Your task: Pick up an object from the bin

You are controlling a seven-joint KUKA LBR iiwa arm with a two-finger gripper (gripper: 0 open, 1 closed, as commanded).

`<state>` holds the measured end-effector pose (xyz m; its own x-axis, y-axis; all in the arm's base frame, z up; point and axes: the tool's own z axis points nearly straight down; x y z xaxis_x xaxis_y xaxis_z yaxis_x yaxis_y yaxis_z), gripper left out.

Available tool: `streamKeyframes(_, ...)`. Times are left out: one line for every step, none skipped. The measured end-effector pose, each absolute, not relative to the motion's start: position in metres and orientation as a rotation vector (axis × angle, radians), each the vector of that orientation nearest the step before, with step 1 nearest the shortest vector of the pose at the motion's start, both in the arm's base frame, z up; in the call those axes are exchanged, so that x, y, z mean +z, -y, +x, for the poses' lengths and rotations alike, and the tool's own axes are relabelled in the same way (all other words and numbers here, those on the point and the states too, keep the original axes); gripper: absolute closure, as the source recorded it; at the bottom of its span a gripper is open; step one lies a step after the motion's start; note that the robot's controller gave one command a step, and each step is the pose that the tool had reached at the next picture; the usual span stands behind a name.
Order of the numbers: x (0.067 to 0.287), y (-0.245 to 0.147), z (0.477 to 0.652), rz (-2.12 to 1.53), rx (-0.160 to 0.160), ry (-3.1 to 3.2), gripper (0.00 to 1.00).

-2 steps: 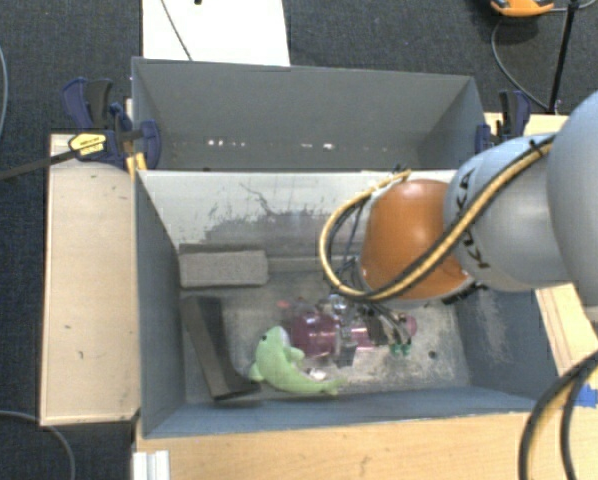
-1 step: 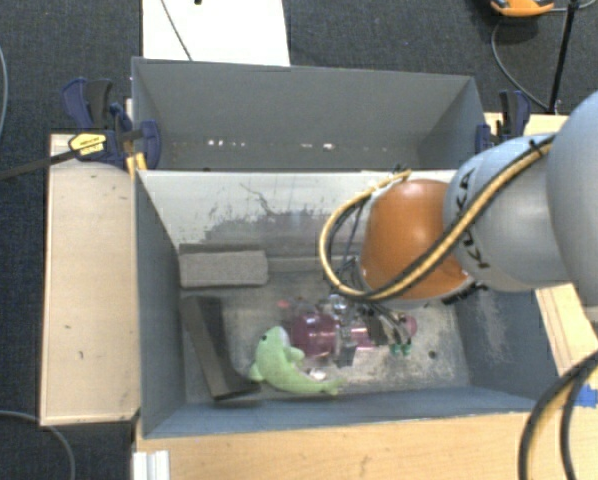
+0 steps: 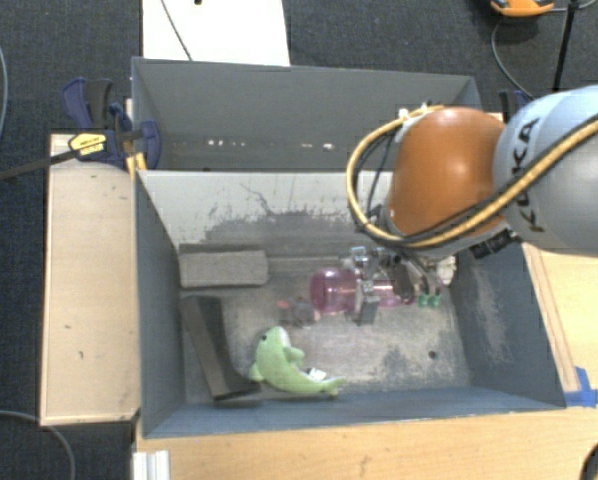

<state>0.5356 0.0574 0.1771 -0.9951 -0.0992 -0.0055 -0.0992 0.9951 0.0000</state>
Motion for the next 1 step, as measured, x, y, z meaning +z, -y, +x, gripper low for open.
streamKeyframes(0.1770, -0.0573, 0.5356, -0.153, 0.001, -3.133, 1.00)
